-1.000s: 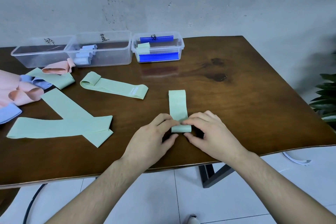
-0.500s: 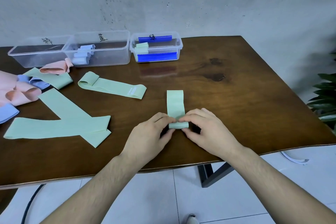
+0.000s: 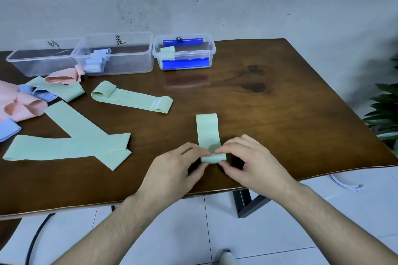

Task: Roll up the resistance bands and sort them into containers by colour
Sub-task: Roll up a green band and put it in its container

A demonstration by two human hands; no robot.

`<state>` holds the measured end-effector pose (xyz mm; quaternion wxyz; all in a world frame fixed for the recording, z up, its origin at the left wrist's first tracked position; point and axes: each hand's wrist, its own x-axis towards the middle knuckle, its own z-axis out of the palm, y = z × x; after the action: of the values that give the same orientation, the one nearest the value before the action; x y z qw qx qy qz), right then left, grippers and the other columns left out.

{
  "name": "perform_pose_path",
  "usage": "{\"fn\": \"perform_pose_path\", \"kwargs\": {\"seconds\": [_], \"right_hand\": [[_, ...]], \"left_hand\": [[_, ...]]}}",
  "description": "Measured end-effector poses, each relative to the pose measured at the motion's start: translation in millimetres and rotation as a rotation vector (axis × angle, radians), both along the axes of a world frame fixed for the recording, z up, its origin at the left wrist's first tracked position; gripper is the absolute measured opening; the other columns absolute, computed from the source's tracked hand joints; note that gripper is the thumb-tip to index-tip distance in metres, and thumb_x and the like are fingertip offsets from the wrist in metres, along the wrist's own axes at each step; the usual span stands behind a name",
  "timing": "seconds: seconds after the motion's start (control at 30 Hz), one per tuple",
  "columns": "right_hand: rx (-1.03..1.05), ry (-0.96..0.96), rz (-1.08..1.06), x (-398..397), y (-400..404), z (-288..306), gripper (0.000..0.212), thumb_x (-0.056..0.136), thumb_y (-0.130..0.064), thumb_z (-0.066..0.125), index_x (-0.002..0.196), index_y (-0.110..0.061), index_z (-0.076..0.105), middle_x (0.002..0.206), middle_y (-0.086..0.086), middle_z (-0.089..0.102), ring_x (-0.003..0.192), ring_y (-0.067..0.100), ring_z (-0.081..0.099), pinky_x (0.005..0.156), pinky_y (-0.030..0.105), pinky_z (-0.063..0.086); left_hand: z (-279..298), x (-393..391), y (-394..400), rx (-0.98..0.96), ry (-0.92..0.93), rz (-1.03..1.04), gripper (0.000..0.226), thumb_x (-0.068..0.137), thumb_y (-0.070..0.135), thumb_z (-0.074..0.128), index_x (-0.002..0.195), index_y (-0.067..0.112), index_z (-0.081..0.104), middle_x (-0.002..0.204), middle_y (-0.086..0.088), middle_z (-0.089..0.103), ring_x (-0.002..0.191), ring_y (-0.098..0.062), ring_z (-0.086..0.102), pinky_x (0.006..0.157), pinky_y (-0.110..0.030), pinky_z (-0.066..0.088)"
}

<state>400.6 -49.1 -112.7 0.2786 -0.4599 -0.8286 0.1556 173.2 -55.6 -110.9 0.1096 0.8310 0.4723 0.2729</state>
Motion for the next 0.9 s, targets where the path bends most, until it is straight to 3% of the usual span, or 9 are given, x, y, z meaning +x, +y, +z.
{"fn": "perform_pose_path", "kwargs": {"seconds": [0.17,0.23,0.33,0.43,0.53,0.67,0.8,0.9], "right_hand": [[0.045,-0.015,-0.028,0,0,-5,0.026,0.089,-0.031,0.071,0.115,-0.032,0.072,0.109,-0.024,0.06,0.098,0.007,0.046,0.089,0.034,0.046],[0.058,-0.028,-0.038,-1,2,-6,0.03,0.088,-0.033,0.073,0.118,-0.032,0.071,0.111,-0.023,0.058,0.099,0.005,0.042,0.092,0.036,0.045],[0.038,-0.061,-0.01,-3,2,-5,0.034,0.088,-0.033,0.074,0.122,-0.034,0.068,0.114,-0.026,0.055,0.099,0.003,0.041,0.092,0.033,0.046],[0.019,-0.067,-0.022,-4,5,-4,0.031,0.09,-0.033,0.071,0.12,-0.035,0.068,0.114,-0.026,0.057,0.098,0.004,0.045,0.091,0.033,0.046],[0.008,-0.067,-0.034,-6,8,-3,0.03,0.09,-0.038,0.066,0.12,-0.034,0.068,0.113,-0.026,0.058,0.099,0.003,0.046,0.092,0.033,0.046],[-0.005,-0.086,-0.045,-7,10,-4,0.034,0.09,-0.043,0.061,0.122,-0.034,0.068,0.113,-0.026,0.058,0.101,0.003,0.044,0.093,0.035,0.046],[0.006,-0.111,-0.045,-6,10,-3,0.035,0.091,-0.037,0.067,0.126,-0.037,0.064,0.119,-0.026,0.054,0.103,0.003,0.043,0.093,0.031,0.044],[-0.003,-0.111,-0.04,-6,11,-3,0.033,0.091,-0.035,0.07,0.123,-0.038,0.065,0.119,-0.026,0.055,0.102,0.004,0.045,0.092,0.029,0.044]], "left_hand": [[-3,-1,0,0.0,0.038,0.016,0.022,0.094,0.039,0.058,0.112,0.03,0.069,0.111,0.019,0.062,0.073,0.005,0.04,0.059,-0.001,0.031],[-4,-1,3,-0.002,0.042,0.024,0.026,0.095,0.04,0.055,0.114,0.029,0.068,0.115,0.02,0.058,0.072,0.002,0.043,0.056,-0.005,0.037],[-5,-2,7,-0.026,0.049,0.025,0.031,0.096,0.043,0.049,0.118,0.029,0.067,0.117,0.021,0.054,0.069,-0.001,0.046,0.054,-0.016,0.047],[-3,-2,8,-0.061,0.046,0.022,0.034,0.096,0.046,0.047,0.122,0.032,0.065,0.118,0.023,0.054,0.073,0.001,0.048,0.056,-0.011,0.045],[0,-1,8,-0.081,0.038,0.012,0.035,0.094,0.047,0.05,0.125,0.034,0.06,0.12,0.022,0.054,0.065,0.001,0.047,0.054,-0.01,0.043],[0,-1,12,-0.085,0.049,0.002,0.025,0.093,0.04,0.059,0.116,0.031,0.065,0.119,0.021,0.055,0.07,0.013,0.049,0.055,-0.003,0.037],[-1,-1,16,-0.052,0.073,0.032,0.033,0.093,0.049,0.049,0.117,0.033,0.066,0.119,0.022,0.057,0.07,-0.002,0.054,0.054,-0.02,0.052],[0,-2,18,-0.052,0.084,0.038,0.034,0.094,0.05,0.049,0.119,0.035,0.065,0.12,0.023,0.056,0.069,-0.001,0.052,0.056,-0.019,0.051]]}}
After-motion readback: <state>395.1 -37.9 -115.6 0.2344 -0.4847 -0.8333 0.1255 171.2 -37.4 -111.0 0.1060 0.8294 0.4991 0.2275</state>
